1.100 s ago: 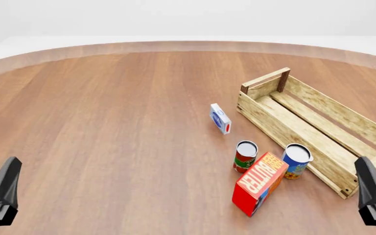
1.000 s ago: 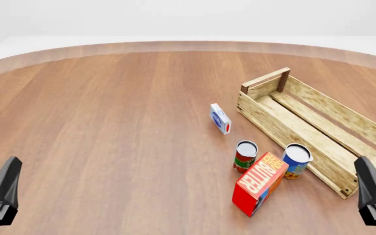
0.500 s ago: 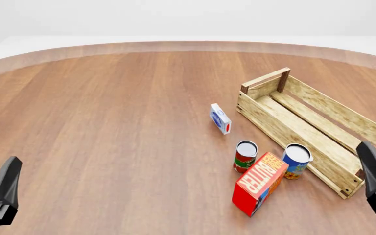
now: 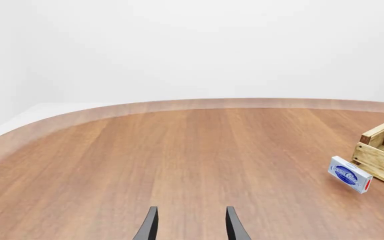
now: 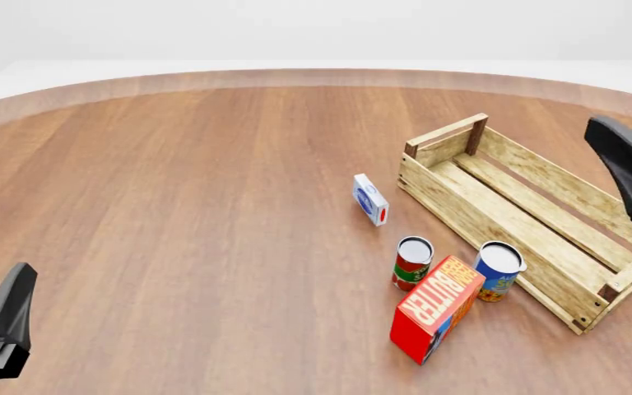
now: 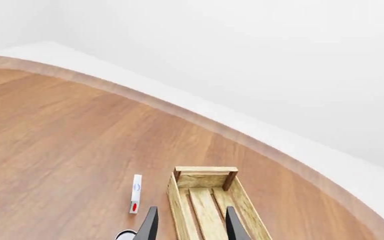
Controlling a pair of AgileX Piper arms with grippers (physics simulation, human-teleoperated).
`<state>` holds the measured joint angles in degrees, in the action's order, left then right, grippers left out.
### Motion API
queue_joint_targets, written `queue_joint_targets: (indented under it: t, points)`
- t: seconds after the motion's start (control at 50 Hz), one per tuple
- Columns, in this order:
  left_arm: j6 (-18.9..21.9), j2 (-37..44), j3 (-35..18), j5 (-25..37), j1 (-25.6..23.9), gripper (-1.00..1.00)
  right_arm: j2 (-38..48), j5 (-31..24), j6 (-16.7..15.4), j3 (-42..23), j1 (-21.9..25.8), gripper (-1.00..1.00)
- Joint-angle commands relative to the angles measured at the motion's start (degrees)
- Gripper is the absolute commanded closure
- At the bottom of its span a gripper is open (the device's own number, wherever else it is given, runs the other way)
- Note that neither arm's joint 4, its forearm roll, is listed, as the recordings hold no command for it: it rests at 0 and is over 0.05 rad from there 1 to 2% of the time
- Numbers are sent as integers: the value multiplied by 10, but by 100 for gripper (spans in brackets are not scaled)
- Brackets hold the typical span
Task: Pick up the tomato sauce, and put it in the wooden tray.
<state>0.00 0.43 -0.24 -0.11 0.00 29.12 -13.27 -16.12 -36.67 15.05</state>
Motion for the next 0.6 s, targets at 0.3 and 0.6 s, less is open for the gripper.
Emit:
queue_joint_targets:
  t: [0.3, 0.6]
  points:
    - [0, 0, 0, 0, 0, -100, 225, -141, -74, -232, 122, -100]
    - [0, 0, 0, 0, 0, -100, 340, -203, -63, -265, 102, -100]
